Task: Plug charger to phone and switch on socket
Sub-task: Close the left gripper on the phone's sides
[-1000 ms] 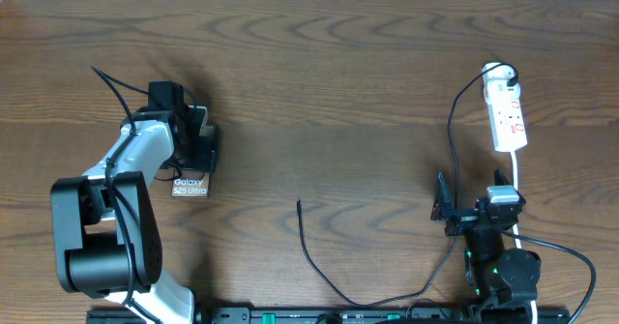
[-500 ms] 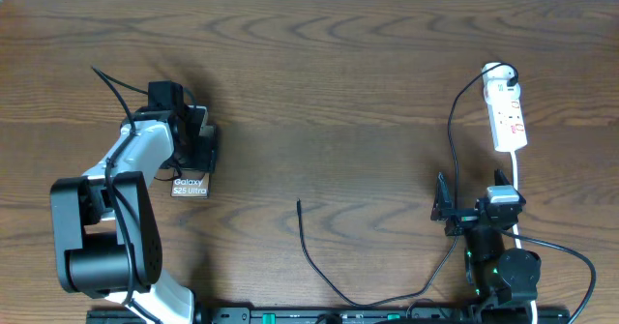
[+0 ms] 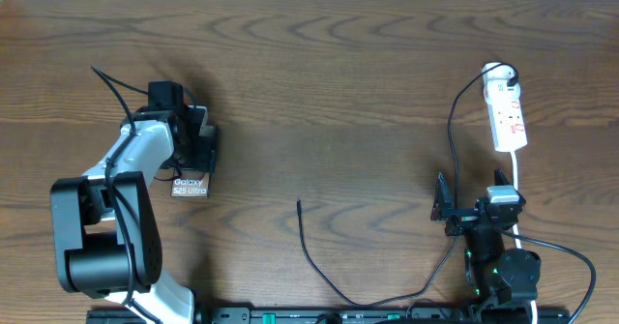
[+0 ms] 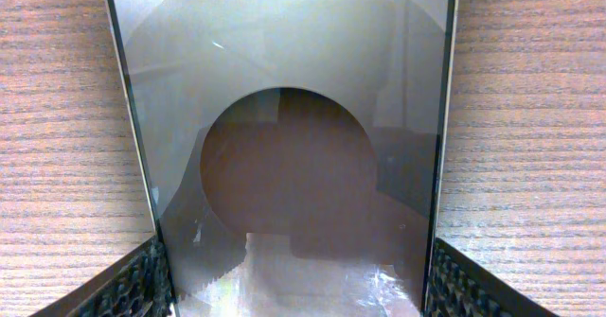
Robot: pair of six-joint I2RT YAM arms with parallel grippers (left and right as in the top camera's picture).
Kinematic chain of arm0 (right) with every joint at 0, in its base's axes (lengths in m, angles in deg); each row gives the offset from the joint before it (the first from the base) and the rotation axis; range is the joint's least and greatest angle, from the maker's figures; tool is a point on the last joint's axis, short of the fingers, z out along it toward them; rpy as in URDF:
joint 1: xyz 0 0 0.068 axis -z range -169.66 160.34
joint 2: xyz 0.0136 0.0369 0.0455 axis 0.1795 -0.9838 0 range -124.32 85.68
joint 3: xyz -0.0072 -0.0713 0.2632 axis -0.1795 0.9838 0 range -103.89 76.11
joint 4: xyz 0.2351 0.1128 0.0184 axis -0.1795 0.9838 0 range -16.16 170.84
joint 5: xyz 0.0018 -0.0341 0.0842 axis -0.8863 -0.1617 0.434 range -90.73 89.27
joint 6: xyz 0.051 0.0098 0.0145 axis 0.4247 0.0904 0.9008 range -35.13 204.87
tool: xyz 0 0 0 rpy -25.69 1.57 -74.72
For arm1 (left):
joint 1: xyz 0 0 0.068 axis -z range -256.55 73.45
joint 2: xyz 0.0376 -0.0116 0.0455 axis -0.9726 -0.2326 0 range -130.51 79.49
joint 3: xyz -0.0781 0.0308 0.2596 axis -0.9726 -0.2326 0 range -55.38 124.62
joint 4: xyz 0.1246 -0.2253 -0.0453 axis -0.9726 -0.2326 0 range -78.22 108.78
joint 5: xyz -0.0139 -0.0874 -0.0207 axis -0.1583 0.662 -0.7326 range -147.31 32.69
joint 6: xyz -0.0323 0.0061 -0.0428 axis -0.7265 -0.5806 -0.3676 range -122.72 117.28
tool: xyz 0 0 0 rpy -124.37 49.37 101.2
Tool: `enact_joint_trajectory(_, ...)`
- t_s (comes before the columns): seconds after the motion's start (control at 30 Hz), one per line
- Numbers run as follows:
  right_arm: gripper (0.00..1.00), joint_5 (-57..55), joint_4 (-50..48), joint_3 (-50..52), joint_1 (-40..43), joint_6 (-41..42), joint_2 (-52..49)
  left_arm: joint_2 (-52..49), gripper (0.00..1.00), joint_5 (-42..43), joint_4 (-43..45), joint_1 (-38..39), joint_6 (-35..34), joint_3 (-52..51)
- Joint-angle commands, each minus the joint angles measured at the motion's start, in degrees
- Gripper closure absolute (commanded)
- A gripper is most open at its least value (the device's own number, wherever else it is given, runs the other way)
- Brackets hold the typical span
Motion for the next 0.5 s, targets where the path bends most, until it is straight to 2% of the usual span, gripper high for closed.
enact_joint_trajectory(0.0, 0.01, 0.0, 0.2, 0.1, 0.0, 0.2, 0.5, -3.4, 0.81, 0.6, -0.5, -0.1, 0.5, -2.6)
enact_joint_trajectory(0.03, 0.01, 0.0, 0.2, 0.1, 0.0, 0.2, 0.5, -3.4, 0.88, 0.6, -0.5, -0.1, 0.5, -2.6)
enact_joint_trajectory(0.1, 0.01, 0.0, 0.2, 0.1, 0.0, 0.2, 0.5, -3.4, 0.92, 0.6, -0.4, -0.1, 0.5, -2.6)
enact_joint_trajectory(0.47, 0.01, 0.0, 0.2, 0.1, 0.0, 0.2, 0.5, -2.9, 0.93, 2.7, -1.8, -0.1, 0.5, -1.3)
